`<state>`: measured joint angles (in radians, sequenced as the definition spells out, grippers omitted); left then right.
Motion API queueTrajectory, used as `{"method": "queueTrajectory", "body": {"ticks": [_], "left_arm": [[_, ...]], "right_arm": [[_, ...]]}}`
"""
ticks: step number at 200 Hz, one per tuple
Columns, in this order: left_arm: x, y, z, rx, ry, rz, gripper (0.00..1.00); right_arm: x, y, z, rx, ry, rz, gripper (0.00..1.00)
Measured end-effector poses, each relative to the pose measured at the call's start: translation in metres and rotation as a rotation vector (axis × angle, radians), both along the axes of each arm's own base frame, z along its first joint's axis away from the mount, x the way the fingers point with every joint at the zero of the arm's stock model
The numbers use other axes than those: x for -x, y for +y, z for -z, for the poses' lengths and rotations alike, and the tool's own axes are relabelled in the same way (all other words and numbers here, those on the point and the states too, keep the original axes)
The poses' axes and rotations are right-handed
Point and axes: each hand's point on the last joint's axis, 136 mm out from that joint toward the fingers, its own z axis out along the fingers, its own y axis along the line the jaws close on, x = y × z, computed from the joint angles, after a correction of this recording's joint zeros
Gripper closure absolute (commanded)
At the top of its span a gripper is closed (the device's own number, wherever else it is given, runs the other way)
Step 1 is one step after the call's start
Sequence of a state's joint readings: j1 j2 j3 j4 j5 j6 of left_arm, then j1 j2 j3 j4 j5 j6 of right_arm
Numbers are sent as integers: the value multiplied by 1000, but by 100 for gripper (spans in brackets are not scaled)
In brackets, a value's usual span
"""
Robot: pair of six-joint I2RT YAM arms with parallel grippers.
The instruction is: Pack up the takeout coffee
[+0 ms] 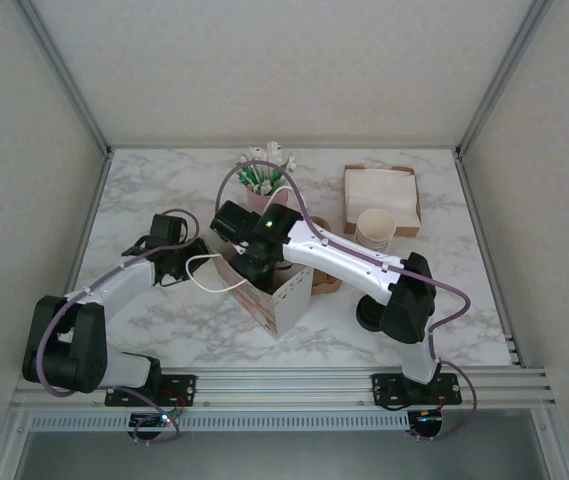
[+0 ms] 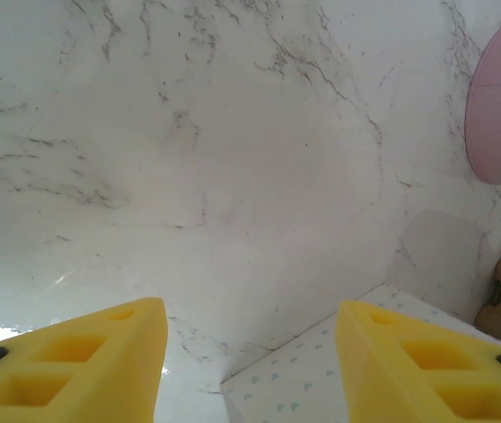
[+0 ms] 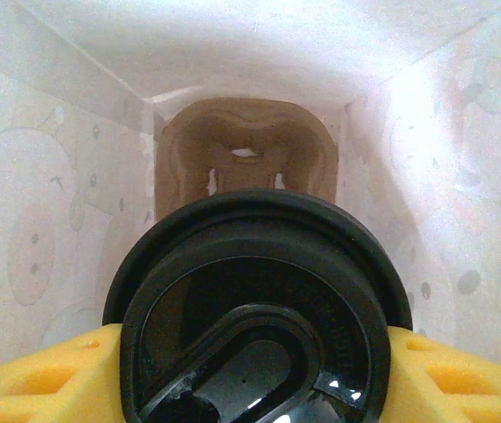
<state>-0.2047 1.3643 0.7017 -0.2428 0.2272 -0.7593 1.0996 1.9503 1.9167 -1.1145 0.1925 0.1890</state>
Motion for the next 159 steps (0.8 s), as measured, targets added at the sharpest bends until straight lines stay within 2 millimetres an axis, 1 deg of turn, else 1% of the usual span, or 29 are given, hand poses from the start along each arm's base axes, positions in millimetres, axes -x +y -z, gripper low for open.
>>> {"method": "queueTrajectory", "body": {"ticks": [45, 81, 115, 159], "left_arm": [[0, 0, 0, 0, 0, 0, 47], [0, 0, 0, 0, 0, 0, 47], [0, 0, 0, 0, 0, 0, 47], [0, 0, 0, 0, 0, 0, 47]], "right_arm": [[-9, 3, -5, -8, -58, 4, 50], [-12, 2, -10, -22, -87, 6, 50], [-11, 0, 1, -13, -87, 4, 50], [-13, 3, 4, -23, -94, 6, 51]]}}
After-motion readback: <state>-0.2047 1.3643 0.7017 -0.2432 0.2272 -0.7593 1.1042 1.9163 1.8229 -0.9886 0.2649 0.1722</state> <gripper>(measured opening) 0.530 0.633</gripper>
